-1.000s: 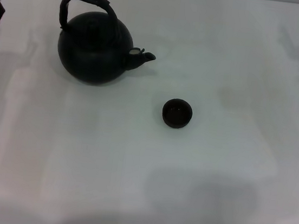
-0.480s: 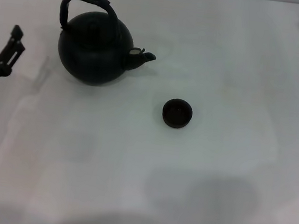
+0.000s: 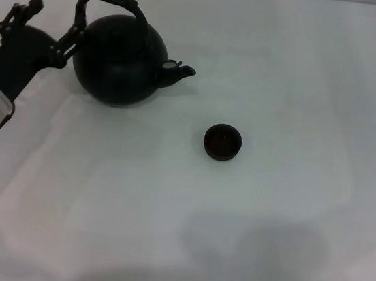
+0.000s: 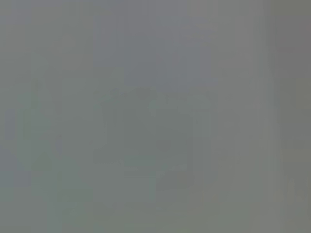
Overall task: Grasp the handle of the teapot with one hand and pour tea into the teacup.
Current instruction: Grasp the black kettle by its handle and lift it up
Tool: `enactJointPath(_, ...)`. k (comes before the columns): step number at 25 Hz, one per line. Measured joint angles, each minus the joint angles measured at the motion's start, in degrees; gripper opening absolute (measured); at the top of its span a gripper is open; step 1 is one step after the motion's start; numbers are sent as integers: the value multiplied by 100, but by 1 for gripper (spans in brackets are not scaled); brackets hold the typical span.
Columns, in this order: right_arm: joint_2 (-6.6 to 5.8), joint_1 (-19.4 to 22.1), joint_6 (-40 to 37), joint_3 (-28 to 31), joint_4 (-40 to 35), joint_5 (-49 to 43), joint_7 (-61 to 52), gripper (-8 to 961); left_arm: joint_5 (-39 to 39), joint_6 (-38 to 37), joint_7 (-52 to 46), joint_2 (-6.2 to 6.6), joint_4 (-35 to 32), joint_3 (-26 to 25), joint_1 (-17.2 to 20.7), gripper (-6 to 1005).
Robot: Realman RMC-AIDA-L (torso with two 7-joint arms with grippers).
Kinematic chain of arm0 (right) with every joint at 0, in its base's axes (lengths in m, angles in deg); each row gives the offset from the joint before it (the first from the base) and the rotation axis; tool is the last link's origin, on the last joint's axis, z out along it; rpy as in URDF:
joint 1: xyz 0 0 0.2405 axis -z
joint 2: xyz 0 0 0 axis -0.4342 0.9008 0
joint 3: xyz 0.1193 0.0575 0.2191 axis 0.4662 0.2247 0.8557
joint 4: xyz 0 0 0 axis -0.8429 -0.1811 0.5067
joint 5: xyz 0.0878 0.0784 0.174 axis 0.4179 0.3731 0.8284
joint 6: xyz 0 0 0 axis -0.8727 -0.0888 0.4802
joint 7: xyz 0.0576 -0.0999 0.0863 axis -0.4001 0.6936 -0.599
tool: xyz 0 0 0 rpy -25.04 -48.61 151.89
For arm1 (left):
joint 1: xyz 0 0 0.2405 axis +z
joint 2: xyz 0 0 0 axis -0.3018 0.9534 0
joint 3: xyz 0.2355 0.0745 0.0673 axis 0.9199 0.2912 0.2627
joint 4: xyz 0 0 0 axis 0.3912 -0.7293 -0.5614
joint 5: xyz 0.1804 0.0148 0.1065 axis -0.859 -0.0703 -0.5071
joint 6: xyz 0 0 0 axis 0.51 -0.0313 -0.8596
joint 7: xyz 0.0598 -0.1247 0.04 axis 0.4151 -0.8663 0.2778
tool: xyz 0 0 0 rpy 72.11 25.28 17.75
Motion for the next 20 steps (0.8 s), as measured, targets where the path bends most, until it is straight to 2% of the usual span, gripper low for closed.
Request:
enactJointPath(10, -4, 70, 0, 53, 2, 145, 5, 840, -66, 562, 7, -22, -76, -51, -296, 814)
enactJointPath(20, -4, 96, 13, 53, 2, 150, 6, 841, -91, 877, 10, -23, -93, -70, -427, 634)
